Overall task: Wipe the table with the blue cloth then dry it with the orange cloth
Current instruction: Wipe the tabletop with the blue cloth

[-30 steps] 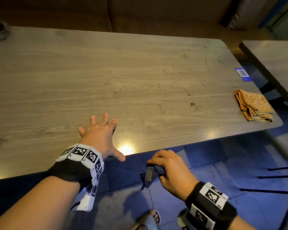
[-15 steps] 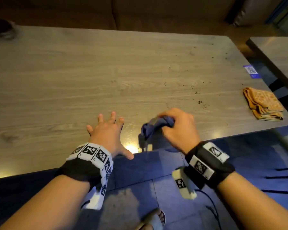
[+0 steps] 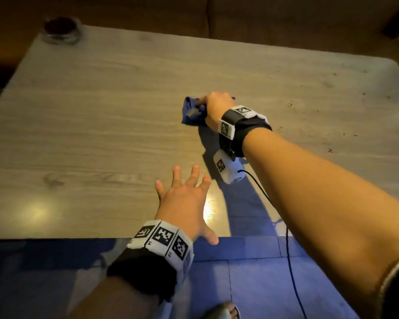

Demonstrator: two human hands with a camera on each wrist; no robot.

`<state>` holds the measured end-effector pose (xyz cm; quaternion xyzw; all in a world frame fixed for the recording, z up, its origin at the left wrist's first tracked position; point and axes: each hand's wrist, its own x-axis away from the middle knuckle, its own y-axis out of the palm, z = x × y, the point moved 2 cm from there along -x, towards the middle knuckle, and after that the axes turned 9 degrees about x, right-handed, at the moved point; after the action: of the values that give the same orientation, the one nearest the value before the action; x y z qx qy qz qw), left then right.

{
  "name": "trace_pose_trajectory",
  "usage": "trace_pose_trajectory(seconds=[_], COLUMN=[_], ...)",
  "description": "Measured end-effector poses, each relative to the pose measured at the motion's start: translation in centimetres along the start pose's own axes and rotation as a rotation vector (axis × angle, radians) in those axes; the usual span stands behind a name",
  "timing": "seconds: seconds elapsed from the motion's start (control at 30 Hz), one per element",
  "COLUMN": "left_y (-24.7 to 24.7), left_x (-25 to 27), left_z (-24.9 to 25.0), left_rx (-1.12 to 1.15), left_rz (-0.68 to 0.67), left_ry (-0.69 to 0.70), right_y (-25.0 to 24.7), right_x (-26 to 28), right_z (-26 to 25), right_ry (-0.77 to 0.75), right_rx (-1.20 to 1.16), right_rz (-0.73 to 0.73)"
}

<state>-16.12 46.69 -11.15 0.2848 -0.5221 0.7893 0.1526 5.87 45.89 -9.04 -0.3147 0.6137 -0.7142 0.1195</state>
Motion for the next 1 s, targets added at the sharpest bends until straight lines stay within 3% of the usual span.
trace_pose_trajectory(seconds=[0.1, 0.17, 0.33, 0.43, 0.57, 0.63, 0.73, 0.87, 1.0], left_y=[-0.3, -0.2, -0.2, -0.7, -1.2, -1.7, -4.0, -8.5, -14.2], left_x=[0.2, 0.1, 0.2, 0.6, 1.4, 1.3, -0.1, -5.1, -13.6], left_z=[0.3, 0.3, 0.4, 0.5, 1.0, 1.5, 2.4, 4.3, 6.8], left_rx=[0.002, 0.002, -0.027, -0.031, -0.027, -0.033, -0.04, 0.034, 0.043], left_rz=[-0.006, -0.002, 0.006, -0.003, -0.031, -0.067, -0.082, 0.013, 0.075], left_ry=[0.006, 0.002, -0.005, -0.017, -0.023, -0.038, -0.015, 0.034, -0.007], right_y=[1.9, 4.1, 9.1, 9.8, 9.6, 7.5, 2.5, -3.1, -6.0], right_x=[6.4, 12.6, 25.5, 28.9, 31.5, 31.3, 27.3, 17.7, 6.6], right_z=[1.1, 2.0, 3.1, 3.4, 4.4, 6.0, 10.0, 16.6, 22.4], right_ry=[-0.094, -0.139, -0.092, -0.002, 0.007, 0.056, 0.108, 0.144, 0.151], right_rx=[0.032, -0.066, -0.287, -0.325, -0.29, -0.457, -0.669, -0.64, -0.552], right_rz=[0.027, 0.099, 0.154, 0.031, -0.278, -0.282, -0.141, 0.067, 0.164])
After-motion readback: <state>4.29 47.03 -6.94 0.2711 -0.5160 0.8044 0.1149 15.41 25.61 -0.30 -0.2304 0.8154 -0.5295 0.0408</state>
